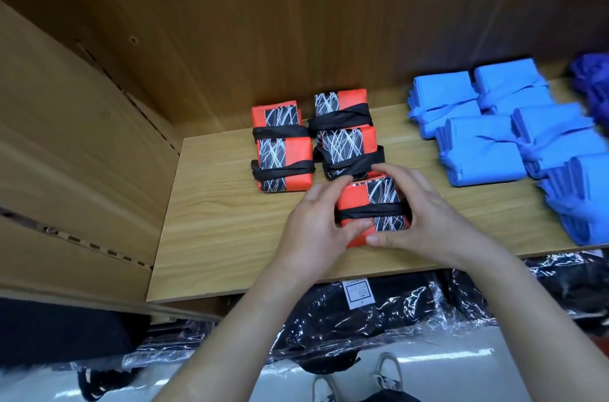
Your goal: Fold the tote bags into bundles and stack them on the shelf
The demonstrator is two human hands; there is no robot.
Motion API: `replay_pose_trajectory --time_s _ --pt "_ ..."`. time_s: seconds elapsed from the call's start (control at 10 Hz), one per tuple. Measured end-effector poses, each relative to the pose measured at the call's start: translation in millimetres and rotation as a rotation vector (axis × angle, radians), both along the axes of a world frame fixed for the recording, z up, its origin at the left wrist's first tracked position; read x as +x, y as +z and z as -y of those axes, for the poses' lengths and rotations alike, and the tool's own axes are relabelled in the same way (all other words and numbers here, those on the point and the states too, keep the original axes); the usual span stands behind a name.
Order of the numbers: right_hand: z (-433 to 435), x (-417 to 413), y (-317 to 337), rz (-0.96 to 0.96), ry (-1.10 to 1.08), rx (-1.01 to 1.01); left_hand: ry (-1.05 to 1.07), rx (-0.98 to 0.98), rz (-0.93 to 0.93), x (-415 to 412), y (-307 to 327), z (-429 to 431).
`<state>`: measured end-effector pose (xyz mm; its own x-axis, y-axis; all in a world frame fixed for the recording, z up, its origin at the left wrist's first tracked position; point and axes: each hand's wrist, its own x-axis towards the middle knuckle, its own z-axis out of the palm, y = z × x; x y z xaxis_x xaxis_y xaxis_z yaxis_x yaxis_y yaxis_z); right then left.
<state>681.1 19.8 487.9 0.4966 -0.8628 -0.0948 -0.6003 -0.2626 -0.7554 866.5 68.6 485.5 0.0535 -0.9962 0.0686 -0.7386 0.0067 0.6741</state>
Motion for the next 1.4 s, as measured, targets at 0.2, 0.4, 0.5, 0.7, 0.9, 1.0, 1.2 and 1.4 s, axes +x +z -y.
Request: replay_pose_trajectory --time_s 0.2,0.4,0.5,0.7,0.9,1.0,1.2,1.4 --pt "0.2 5.6 -16.6 0.161 -0.146 -0.111 -0.055 -0.102 0.038 16.1 3.0 -2.5" --pt "-5.7 22.0 -21.2 0.147 -0.283 -0.226 -0.099 -0.007 0.307 19.5 6.8 -1.3" --pt "-10.7 28.6 -22.6 0.11 -0.266 -0.268 -0.083 -0.007 0.357 24.2 11.4 -0.5" --pt "-9.1 24.2 -20.5 0.207 -0.239 -0.243 -0.031 -0.088 0.348 24.0 9.9 -4.7" --pt "-12.1 10.2 -20.2 0.23 -0.243 -0.157 -0.063 -0.13 0.361 17.7 5.8 -8.7" --pt "-13.0 8.4 -21.1 0.185 -0.234 -0.181 -0.064 -0.11 0.36 13.9 4.3 -7.3" --pt "-18.9 6.9 -21.2 0.144 -0.245 -0.19 -0.071 -0.103 0.274 15.2 0.3 -7.1" --pt "-33.3 3.1 -14.9 0.155 -0.34 -0.169 -0.028 -0.186 0.105 23.6 3.0 -16.1"
